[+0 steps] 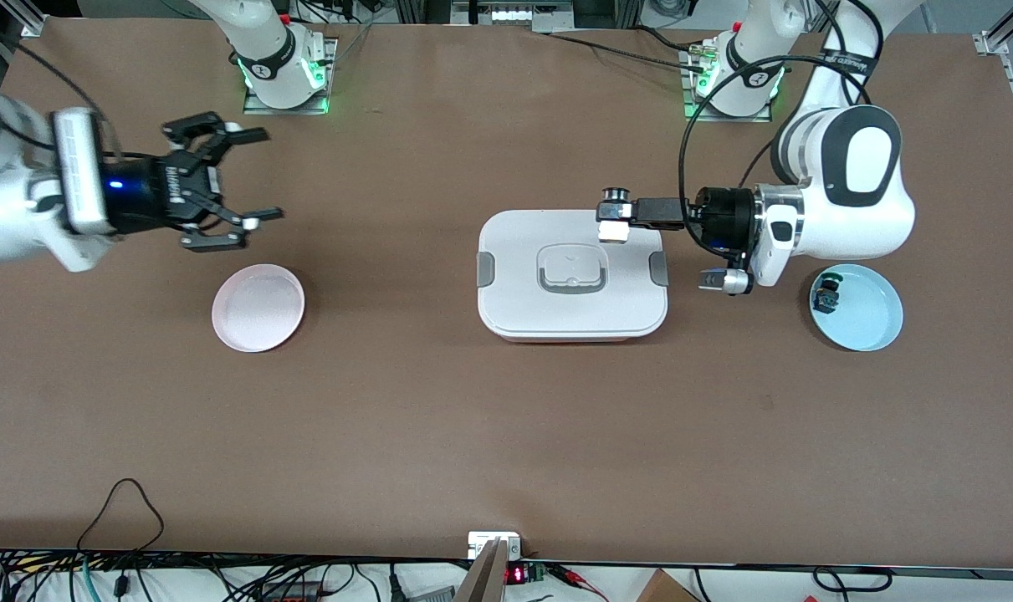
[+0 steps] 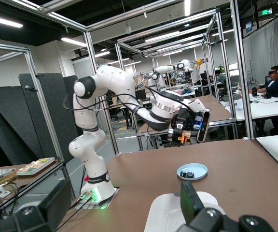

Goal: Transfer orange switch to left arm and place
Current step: 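Open the right gripper and withdraw while the left gripper pulls back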

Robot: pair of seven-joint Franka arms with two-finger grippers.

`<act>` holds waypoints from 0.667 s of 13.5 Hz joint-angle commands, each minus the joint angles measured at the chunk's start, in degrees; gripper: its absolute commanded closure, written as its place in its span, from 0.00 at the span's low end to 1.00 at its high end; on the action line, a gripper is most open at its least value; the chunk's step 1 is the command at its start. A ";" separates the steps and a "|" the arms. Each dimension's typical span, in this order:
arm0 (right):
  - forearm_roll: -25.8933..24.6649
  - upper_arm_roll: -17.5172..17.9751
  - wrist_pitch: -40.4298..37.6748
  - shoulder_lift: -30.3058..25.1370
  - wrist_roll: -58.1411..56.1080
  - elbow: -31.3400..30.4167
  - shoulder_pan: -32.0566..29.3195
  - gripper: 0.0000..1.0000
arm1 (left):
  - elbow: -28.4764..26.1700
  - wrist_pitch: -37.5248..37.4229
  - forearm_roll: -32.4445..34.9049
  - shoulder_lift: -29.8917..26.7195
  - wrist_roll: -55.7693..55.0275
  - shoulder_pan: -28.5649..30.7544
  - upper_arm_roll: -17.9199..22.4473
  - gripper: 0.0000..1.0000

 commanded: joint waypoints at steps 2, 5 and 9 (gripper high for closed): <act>-1.41 1.30 -1.41 -2.00 -0.08 -1.22 -1.62 0.00 | -0.17 -5.90 6.79 -0.80 0.65 2.75 1.68 1.00; -2.46 1.30 -0.71 -1.73 2.81 -0.96 -1.54 0.00 | 0.26 -11.96 13.74 -0.72 0.74 7.05 2.91 1.00; -14.89 1.13 2.19 -2.43 19.20 4.46 -1.45 0.00 | 4.65 -14.26 27.08 -0.54 1.35 10.93 3.09 1.00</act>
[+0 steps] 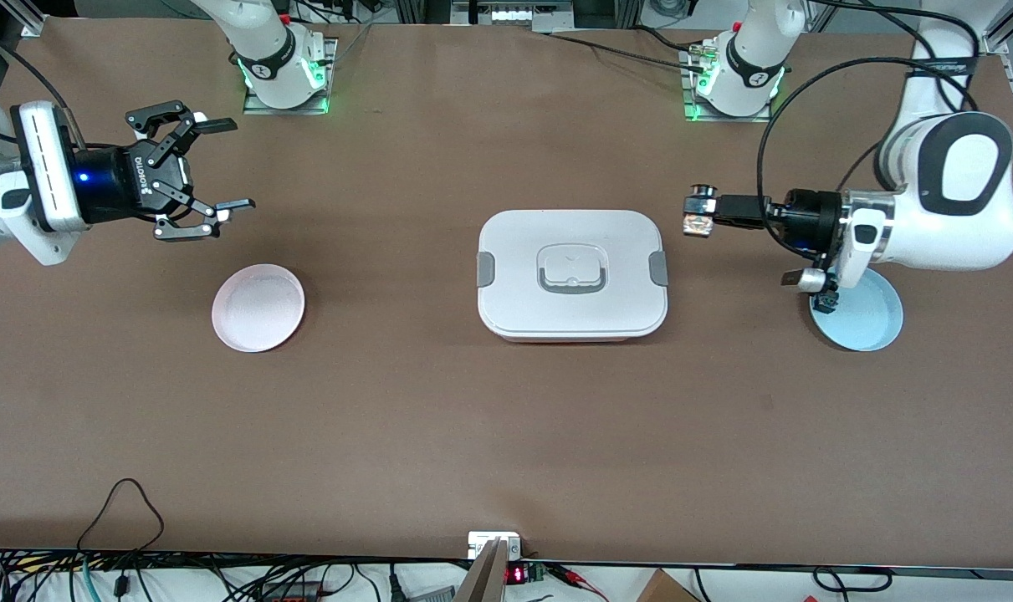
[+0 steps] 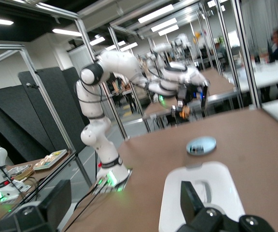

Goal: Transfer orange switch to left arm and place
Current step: 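Open the right gripper and withdraw while the left gripper pulls back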

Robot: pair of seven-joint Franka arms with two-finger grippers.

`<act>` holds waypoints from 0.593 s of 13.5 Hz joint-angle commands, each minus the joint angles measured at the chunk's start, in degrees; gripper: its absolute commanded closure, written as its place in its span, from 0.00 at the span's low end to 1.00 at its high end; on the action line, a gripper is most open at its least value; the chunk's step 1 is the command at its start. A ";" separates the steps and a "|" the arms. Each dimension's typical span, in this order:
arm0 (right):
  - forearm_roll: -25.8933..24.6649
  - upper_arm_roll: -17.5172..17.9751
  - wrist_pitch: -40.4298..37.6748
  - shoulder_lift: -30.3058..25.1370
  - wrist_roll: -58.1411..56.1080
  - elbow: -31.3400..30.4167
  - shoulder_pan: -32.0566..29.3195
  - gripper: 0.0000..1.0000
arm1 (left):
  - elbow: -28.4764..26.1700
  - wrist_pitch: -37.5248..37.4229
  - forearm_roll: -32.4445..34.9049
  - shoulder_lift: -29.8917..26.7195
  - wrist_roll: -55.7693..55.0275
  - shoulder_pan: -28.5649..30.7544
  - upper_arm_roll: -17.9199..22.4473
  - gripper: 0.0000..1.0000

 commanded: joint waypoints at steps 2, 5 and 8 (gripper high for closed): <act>-15.14 0.25 1.55 -3.70 21.16 6.31 -0.37 0.00 | 3.20 -1.78 11.37 -0.32 1.33 2.84 0.22 1.00; -31.57 1.30 1.38 -8.09 41.12 10.26 0.07 0.00 | 3.90 -2.84 19.02 -0.06 5.10 6.00 0.31 1.00; -46.33 1.74 0.94 -10.30 54.85 10.45 2.26 0.00 | 6.53 -2.75 29.03 0.47 8.44 8.82 0.31 1.00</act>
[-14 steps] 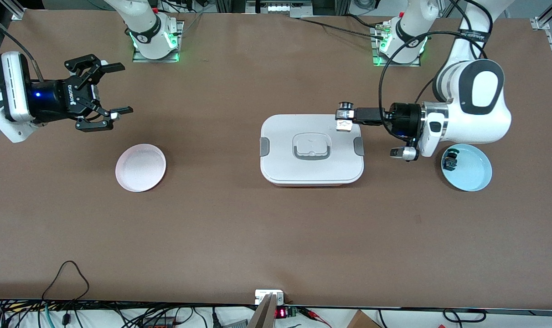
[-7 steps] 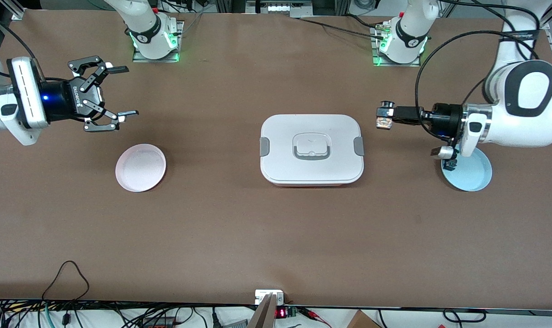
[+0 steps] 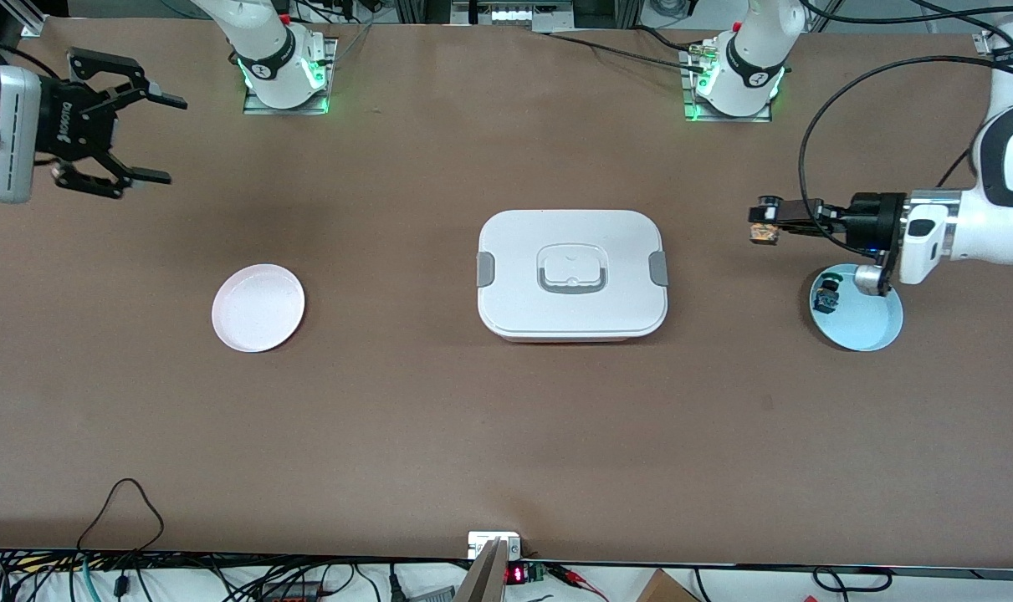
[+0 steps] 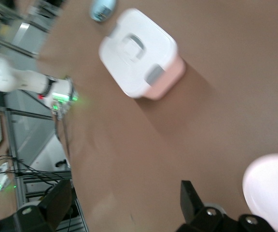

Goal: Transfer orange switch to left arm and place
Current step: 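Carry the orange switch with the left gripper over the blue plate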

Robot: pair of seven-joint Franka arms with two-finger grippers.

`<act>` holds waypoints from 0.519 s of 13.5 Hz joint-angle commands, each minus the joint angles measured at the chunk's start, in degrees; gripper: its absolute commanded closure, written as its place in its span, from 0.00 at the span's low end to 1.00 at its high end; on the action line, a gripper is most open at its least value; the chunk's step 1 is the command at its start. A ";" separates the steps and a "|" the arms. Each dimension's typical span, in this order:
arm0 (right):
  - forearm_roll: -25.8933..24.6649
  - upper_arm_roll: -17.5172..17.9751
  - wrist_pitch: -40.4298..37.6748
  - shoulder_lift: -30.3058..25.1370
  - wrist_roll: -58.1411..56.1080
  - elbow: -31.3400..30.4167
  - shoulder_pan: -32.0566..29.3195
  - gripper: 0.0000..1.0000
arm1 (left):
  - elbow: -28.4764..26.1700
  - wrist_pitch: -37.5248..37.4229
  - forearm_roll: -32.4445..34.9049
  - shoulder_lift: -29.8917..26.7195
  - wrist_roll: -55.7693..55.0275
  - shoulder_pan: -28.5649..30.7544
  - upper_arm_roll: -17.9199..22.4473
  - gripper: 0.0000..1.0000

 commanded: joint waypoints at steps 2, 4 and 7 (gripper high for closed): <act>-17.43 0.59 0.49 -0.82 14.07 0.40 4.30 0.00 | 6.14 -1.22 15.30 0.74 3.29 1.70 -0.24 1.00; -27.28 0.59 0.84 -0.73 18.37 0.66 8.51 0.00 | 7.57 -0.87 22.18 0.74 3.20 1.53 -0.24 1.00; -31.11 -0.29 4.16 -0.20 19.19 0.93 8.80 0.00 | 7.66 1.32 30.61 0.65 3.29 1.35 -0.24 1.00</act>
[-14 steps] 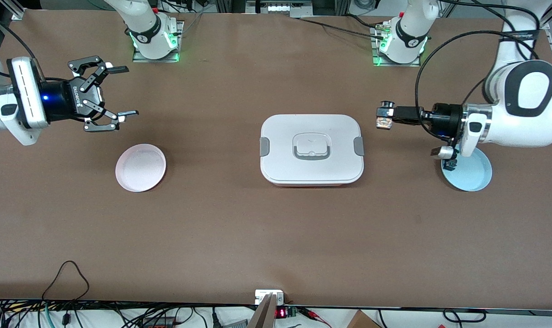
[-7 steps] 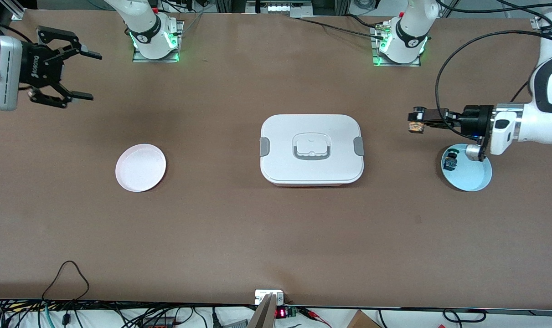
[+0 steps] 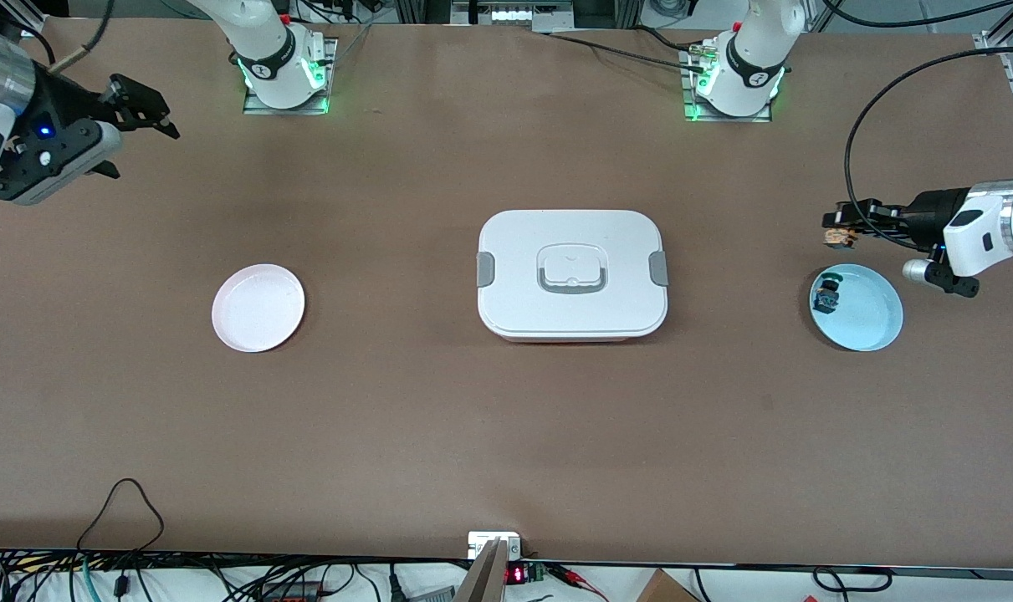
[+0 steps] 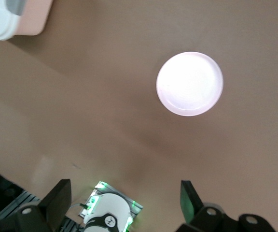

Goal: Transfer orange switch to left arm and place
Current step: 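Carry the orange switch with the left gripper over the blue plate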

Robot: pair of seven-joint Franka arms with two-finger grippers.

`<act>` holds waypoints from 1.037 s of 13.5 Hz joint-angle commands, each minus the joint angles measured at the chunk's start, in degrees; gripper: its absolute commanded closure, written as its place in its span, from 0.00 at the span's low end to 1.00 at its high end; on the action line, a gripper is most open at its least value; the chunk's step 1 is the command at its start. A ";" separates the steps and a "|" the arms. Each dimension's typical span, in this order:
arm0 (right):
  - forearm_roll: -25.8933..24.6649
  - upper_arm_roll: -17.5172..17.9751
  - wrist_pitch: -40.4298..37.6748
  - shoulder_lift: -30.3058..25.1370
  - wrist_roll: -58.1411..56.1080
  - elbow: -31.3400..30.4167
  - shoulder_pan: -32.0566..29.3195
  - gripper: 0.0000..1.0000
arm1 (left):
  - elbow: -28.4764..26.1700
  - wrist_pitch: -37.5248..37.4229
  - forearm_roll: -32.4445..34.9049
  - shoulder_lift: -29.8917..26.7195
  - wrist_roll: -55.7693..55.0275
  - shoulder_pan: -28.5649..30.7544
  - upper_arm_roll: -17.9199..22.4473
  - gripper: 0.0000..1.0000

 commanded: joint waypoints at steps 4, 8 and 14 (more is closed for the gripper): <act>-5.05 -1.70 4.89 0.47 18.05 0.30 -2.14 0.00 | 0.45 4.71 9.79 0.60 0.88 0.26 -0.25 1.00; -4.28 -2.05 6.57 2.92 7.32 0.30 -7.23 0.00 | 0.36 7.08 15.83 0.34 0.09 0.35 -0.17 1.00; -3.84 -1.70 8.23 2.49 4.98 -2.23 -7.68 0.00 | -2.09 10.95 19.73 0.69 10.43 2.37 0.19 1.00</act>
